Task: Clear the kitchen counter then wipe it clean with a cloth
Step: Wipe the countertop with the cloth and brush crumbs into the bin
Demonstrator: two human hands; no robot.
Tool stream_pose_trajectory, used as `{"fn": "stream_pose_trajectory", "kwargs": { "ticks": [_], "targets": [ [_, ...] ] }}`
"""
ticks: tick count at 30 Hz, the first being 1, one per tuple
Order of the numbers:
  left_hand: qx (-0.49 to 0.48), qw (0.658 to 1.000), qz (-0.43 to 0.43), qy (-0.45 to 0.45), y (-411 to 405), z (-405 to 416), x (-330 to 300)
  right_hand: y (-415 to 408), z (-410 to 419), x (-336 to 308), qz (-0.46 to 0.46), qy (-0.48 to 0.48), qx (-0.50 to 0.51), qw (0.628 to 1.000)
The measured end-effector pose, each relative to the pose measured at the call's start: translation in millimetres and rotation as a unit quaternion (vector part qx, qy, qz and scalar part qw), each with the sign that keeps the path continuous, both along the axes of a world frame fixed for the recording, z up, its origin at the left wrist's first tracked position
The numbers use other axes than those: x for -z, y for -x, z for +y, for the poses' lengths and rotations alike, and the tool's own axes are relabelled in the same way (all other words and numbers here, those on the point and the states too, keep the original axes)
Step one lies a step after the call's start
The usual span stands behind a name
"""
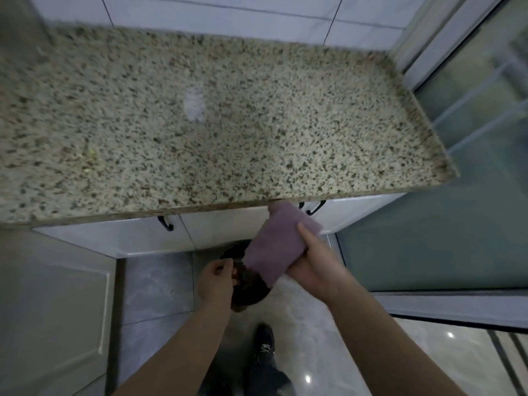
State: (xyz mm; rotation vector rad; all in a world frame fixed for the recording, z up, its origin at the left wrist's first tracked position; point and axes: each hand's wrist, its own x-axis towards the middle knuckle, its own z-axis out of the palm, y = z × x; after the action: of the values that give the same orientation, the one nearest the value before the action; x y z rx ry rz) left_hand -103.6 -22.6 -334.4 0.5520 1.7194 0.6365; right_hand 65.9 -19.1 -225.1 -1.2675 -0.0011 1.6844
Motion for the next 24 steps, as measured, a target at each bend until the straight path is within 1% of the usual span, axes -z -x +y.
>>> {"fn": "stream_pose_trajectory", "kwargs": {
  "ticks": [1, 3, 5, 6, 7, 8, 9, 11, 12, 13, 14, 15, 16, 17, 20, 21, 22, 24],
  "targets": [
    [0.0, 1.0, -0.003, -0.004, -1.7, 1.7, -6.9, -12.6, 7.5, -18.5, -0.01, -0.034, 0.009, 0.999],
    [0.002, 0.999, -0.026, -0.019, -4.2, 9.0, -19.9, -38.2, 29.7, -58.2, -0.065, -0.112, 0.03, 0.991],
    [0.014, 0.999, -0.028, -0.034, -7.4, 14.6, -24.7, -58.9, 58.5, -87.8, -0.176, -0.173, 0.022, 0.969],
    [0.027, 0.998, -0.029, -0.048, -8.5, 15.3, -25.9, -63.4, 72.1, -95.6, -0.25, -0.194, -0.005, 0.949],
    [0.044, 0.996, -0.028, -0.072, -9.3, 18.7, -28.4, -63.5, 88.3, -99.4, -0.338, -0.211, -0.054, 0.915],
    [0.072, 0.992, -0.028, -0.1, -8.0, 18.9, -30.6, -61.0, 98.5, -98.4, -0.429, -0.227, -0.117, 0.867],
    [0.098, 0.986, -0.029, -0.133, -5.8, 22.0, -34.5, -59.3, 109.7, -90.7, -0.484, -0.246, -0.204, 0.815],
    [0.149, 0.963, -0.017, -0.224, 4.2, 29.7, -43.6, -57.1, 124.7, -58.4, -0.516, -0.239, -0.416, 0.71],
    [0.174, 0.944, 0.012, -0.28, 11.8, 36.8, -50.7, -57.8, 128.4, -38.4, -0.53, -0.218, -0.494, 0.654],
    [0.191, 0.921, 0.059, -0.335, 19.8, 48.8, -58.5, -57.3, 132.8, -20.3, -0.552, -0.205, -0.525, 0.615],
    [0.205, 0.892, 0.108, -0.388, 26.4, 61.6, -65.9, -56.5, 134.7, -6.7, -0.578, -0.207, -0.511, 0.602],
    [0.214, 0.864, 0.148, -0.43, 30.9, 78.3, -72.1, -55.7, 139.1, 3.6, -0.602, -0.222, -0.469, 0.607],
    [0.224, 0.848, 0.17, -0.449, 34.0, 95.2, -76.3, -54.4, 142.5, 11.6, -0.628, -0.234, -0.427, 0.607],
    [0.238, 0.834, 0.197, -0.457, 36.5, 112.9, -79.2, -53.4, 145.9, 19.0, -0.661, -0.239, -0.408, 0.583],
    [0.286, 0.772, 0.344, -0.452, 40.0, 168.3, -74.7, -51.0, 158.0, 36.5, -0.748, -0.226, -0.437, 0.445],
    [0.305, 0.758, 0.383, -0.432, 41.5, 185.5, -71.2, -48.7, 162.1, 39.5, -0.762, -0.221, -0.445, 0.415],
    [0.324, 0.749, 0.412, -0.406, 43.4, 202.7, -68.6, -46.3, 167.6, 42.7, -0.772, -0.222, -0.446, 0.396],
    [0.358, 0.733, 0.454, -0.358, 48.7, 239.3, -62.7, -39.9, 186.6, 48.2, -0.78, -0.234, -0.441, 0.378]
  ]
}}
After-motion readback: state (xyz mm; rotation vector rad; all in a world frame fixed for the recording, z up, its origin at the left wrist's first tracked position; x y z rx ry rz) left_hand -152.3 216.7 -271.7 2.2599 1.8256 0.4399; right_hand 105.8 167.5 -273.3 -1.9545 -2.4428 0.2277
